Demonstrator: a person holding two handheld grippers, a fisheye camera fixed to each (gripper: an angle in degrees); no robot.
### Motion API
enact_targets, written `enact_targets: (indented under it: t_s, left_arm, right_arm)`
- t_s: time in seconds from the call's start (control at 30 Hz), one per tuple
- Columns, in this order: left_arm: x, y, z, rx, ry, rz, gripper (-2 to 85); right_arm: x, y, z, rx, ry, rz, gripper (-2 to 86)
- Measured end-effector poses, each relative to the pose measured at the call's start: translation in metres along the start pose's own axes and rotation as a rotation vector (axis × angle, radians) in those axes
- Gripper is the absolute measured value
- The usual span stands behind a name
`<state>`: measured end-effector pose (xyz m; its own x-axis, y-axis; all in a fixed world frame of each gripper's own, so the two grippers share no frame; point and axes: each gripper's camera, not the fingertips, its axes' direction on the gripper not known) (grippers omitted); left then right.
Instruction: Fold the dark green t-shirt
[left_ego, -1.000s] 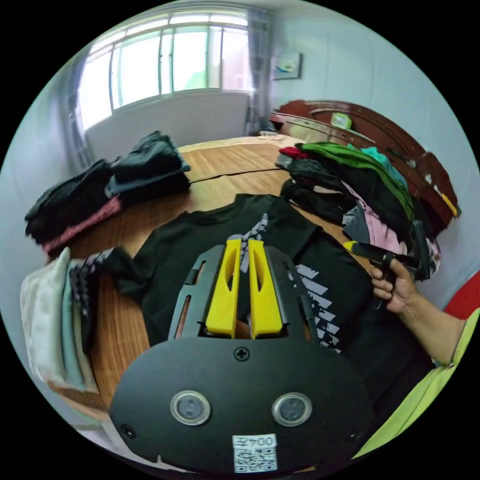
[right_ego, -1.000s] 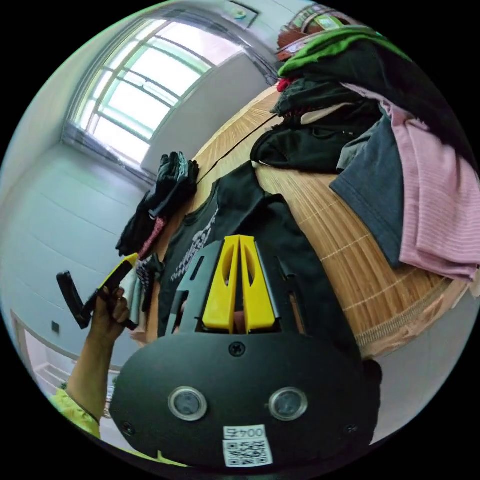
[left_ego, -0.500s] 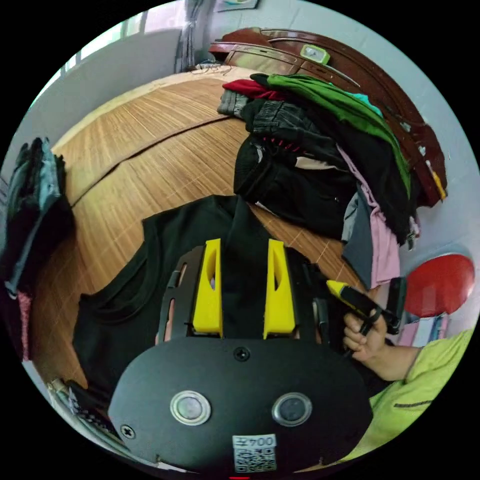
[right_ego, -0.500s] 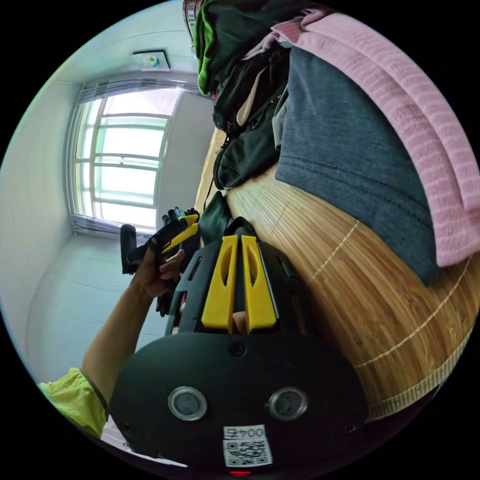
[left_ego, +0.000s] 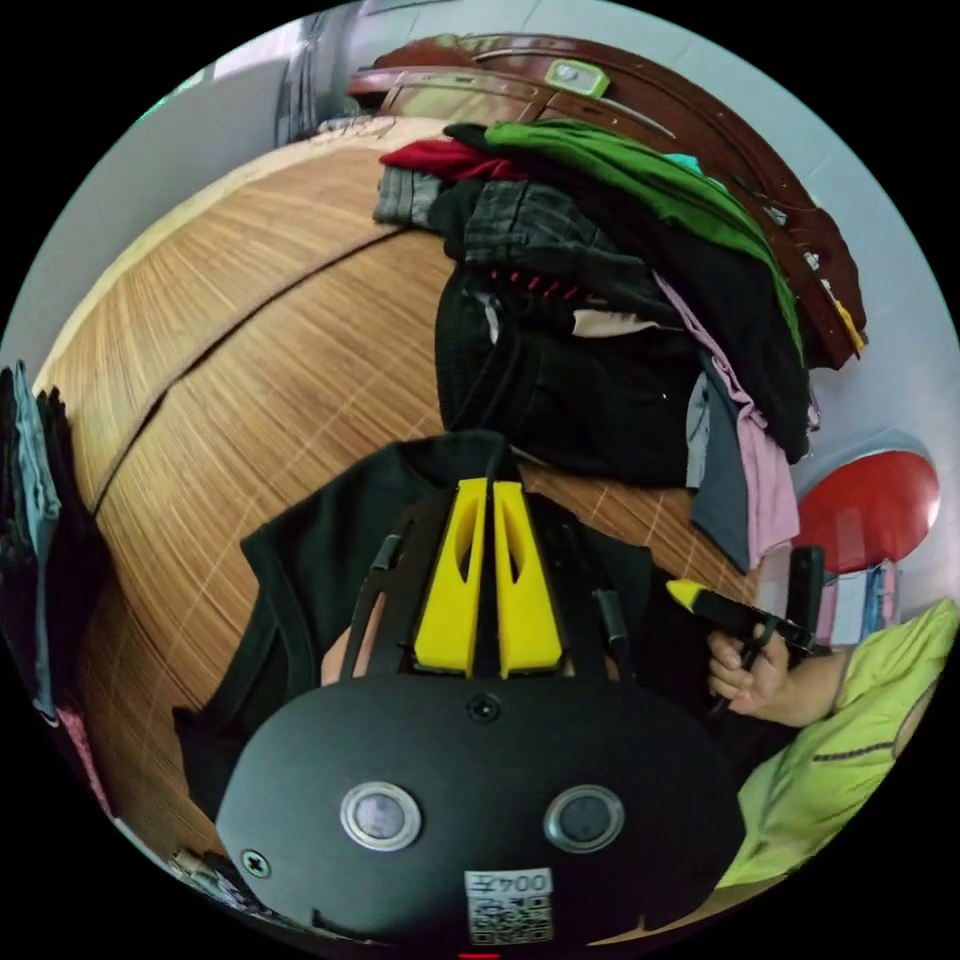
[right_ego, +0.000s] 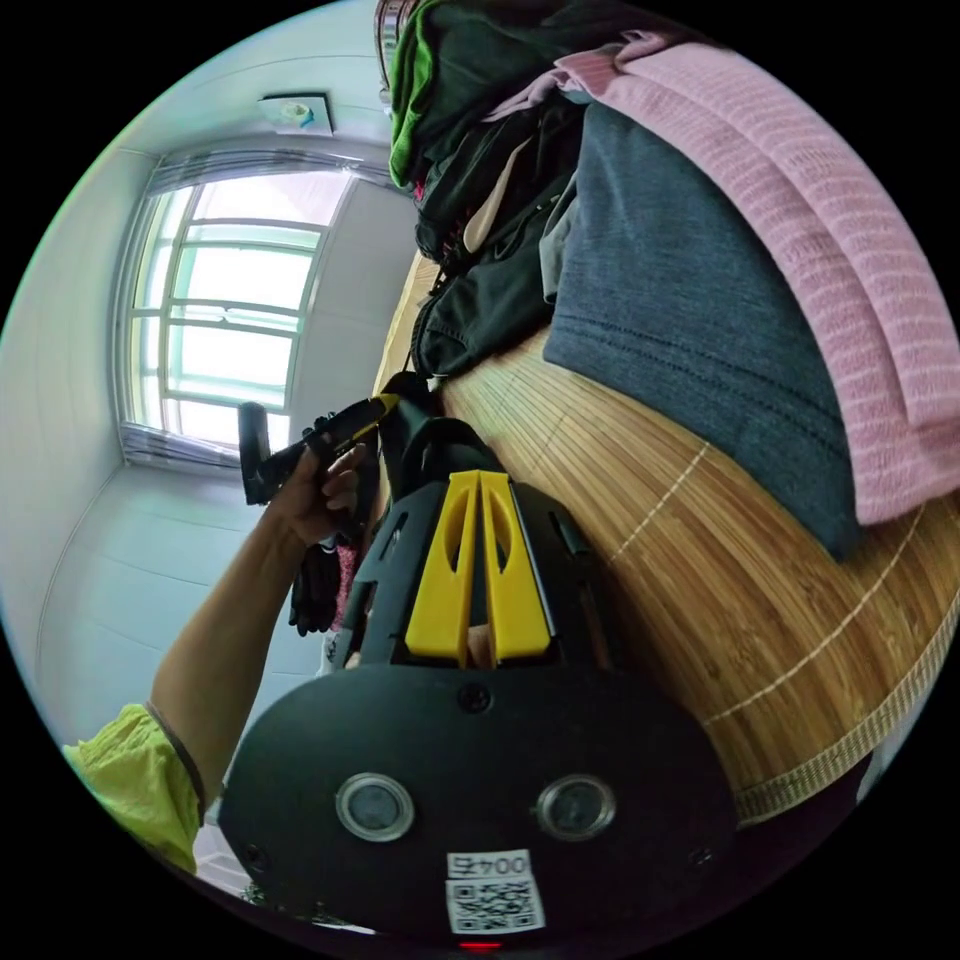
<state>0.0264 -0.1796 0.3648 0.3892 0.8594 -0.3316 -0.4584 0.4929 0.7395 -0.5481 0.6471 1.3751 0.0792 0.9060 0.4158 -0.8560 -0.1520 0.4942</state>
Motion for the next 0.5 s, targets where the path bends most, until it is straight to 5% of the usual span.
enact_targets:
  t_s: [0.23, 0.5]
  left_arm:
    - [0.020, -0.003, 0.032, -0.091, -0.242, 0.080, 7.3]
    - [-0.010, 0.063, -0.035, 0.134, -0.116, -0.131, 12.5]
  right_arm:
    - [-0.005, 0.005, 0.006, 0.002, 0.024, -0.022, -0.7]
    - [-0.012, 0.011, 0.013, 0.009, 0.042, -0.031, -0.8]
